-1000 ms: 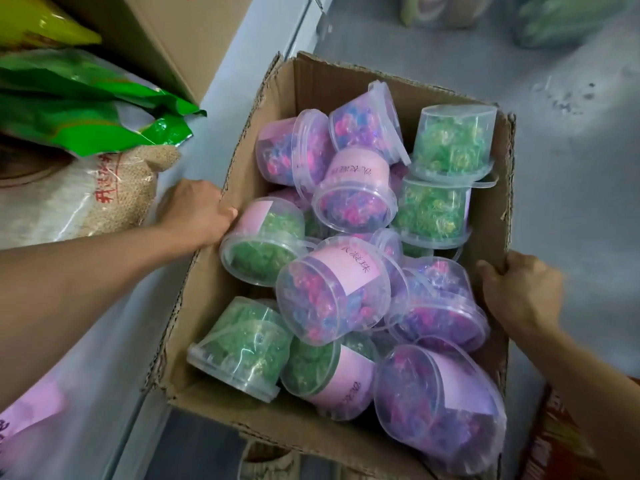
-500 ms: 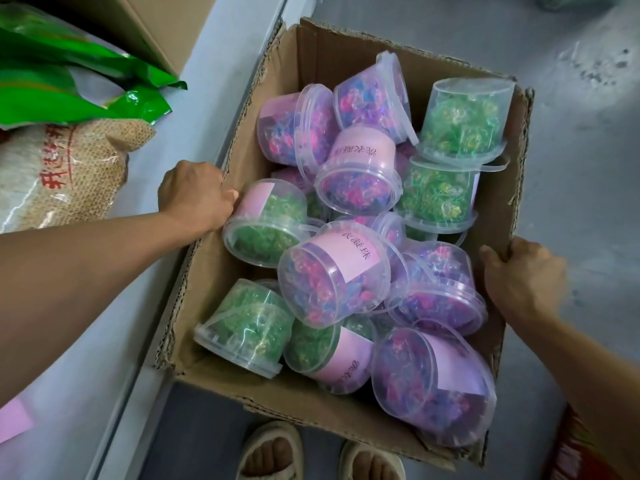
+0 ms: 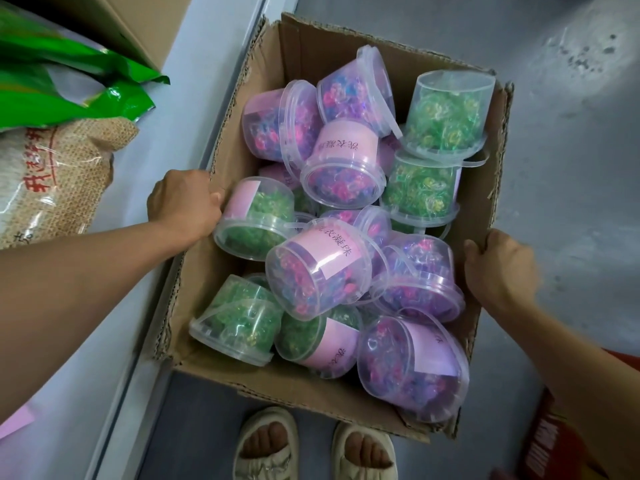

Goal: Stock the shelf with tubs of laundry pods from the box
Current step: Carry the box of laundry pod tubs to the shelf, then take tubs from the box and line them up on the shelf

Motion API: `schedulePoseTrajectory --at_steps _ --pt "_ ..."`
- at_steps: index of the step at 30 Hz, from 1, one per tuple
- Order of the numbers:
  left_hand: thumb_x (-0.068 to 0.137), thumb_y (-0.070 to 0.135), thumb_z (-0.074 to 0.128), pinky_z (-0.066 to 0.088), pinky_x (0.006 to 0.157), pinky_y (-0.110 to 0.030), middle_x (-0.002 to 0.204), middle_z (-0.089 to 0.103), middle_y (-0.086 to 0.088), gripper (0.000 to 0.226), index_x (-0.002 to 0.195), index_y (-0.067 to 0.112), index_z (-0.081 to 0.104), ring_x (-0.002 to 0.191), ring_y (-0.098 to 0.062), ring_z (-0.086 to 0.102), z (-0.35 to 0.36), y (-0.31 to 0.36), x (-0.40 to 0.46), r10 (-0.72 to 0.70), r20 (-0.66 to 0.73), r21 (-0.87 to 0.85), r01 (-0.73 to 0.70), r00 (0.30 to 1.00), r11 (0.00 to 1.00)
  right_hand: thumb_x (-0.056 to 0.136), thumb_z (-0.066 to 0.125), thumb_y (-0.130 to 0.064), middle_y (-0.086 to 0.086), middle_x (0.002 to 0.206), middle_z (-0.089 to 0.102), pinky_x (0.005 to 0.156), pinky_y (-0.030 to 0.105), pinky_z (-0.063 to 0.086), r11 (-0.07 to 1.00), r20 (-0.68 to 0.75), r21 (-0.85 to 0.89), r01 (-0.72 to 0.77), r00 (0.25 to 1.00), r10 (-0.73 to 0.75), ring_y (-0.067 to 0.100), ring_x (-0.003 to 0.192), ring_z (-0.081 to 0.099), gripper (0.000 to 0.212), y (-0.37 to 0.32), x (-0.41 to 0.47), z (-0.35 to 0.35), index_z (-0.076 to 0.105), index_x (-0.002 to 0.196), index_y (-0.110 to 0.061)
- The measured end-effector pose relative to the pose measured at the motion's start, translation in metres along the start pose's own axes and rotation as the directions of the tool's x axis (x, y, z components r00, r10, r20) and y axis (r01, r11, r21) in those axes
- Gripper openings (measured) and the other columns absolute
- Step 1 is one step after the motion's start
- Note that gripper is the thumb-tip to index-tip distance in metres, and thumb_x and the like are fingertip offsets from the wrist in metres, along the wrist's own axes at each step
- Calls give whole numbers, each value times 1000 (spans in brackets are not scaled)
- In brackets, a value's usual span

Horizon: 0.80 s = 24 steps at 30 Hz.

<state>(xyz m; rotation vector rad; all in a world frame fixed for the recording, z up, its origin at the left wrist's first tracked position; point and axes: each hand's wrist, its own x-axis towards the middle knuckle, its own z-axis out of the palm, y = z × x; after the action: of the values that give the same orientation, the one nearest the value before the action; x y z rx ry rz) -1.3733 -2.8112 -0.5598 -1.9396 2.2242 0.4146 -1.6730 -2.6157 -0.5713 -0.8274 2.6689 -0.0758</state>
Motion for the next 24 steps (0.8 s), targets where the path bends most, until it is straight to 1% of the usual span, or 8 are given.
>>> schedulePoseTrajectory --at_steps 4,7,10,12,15,18,22,24 --pt "90 24 52 43 75 -44 108 58 -29 25 98 1 55 98 -47 54 -16 2 -15 -21 74 20 20 997 1000 87 53 -22 29 102 59 72 41 43 1000 163 11 5 987 -7 45 91 55 26 0 -8 -18 51 103 -1" --pt "87 21 54 43 81 -45 118 54 -22 34 116 5 47 107 -44 51 -35 8 -36 -73 149 -14 76 986 997 86 56 -20 27 111 58 78 43 45 998 275 54 19 961 -33 43 98 55 37 -2 -23 -39 45 117 -3" --pt "86 21 57 41 86 -46 125 47 -18 44 125 11 39 111 -41 49 -53 25 -66 -97 199 -107 120 975 987 85 58 -17 22 124 48 87 43 43 995 313 53 80 945 -93 41 110 49 50 -7 -43 -62 39 130 -5" --pt "87 29 57 40 88 -44 128 45 -14 47 127 15 36 113 -37 48 -59 39 -86 -63 268 -167 110 961 980 85 58 -19 19 126 46 88 41 42 990 346 52 129 928 -139 37 113 46 50 -13 -56 -75 39 130 -9" --pt "87 35 57 40 91 -40 135 42 -10 50 128 17 36 118 -32 46 -58 60 -106 -15 362 -268 120 932 956 84 60 -23 14 132 45 93 39 40 964 369 133 231 891 -265 31 119 42 53 -28 -76 -84 39 132 -13" --pt "88 31 57 38 82 -33 130 45 -11 45 125 15 39 113 -30 49 -57 76 -117 0 399 -323 141 917 936 86 60 -27 10 143 39 103 37 31 925 368 202 322 850 -376 27 131 32 60 -51 -87 -78 33 139 -14" --pt "87 32 60 41 85 -33 129 48 -7 47 126 16 40 110 -27 53 -51 72 -120 23 434 -318 129 901 939 87 59 -35 9 143 40 110 40 22 931 433 184 316 824 -365 28 134 28 65 -79 -82 -46 31 141 -13" --pt "87 31 60 44 88 -34 127 52 -3 44 125 17 42 108 -23 55 -46 65 -116 -4 484 -348 197 875 916 87 58 -37 9 136 48 111 44 19 944 467 128 303 821 -327 29 132 31 60 -84 -80 -29 35 137 -12"
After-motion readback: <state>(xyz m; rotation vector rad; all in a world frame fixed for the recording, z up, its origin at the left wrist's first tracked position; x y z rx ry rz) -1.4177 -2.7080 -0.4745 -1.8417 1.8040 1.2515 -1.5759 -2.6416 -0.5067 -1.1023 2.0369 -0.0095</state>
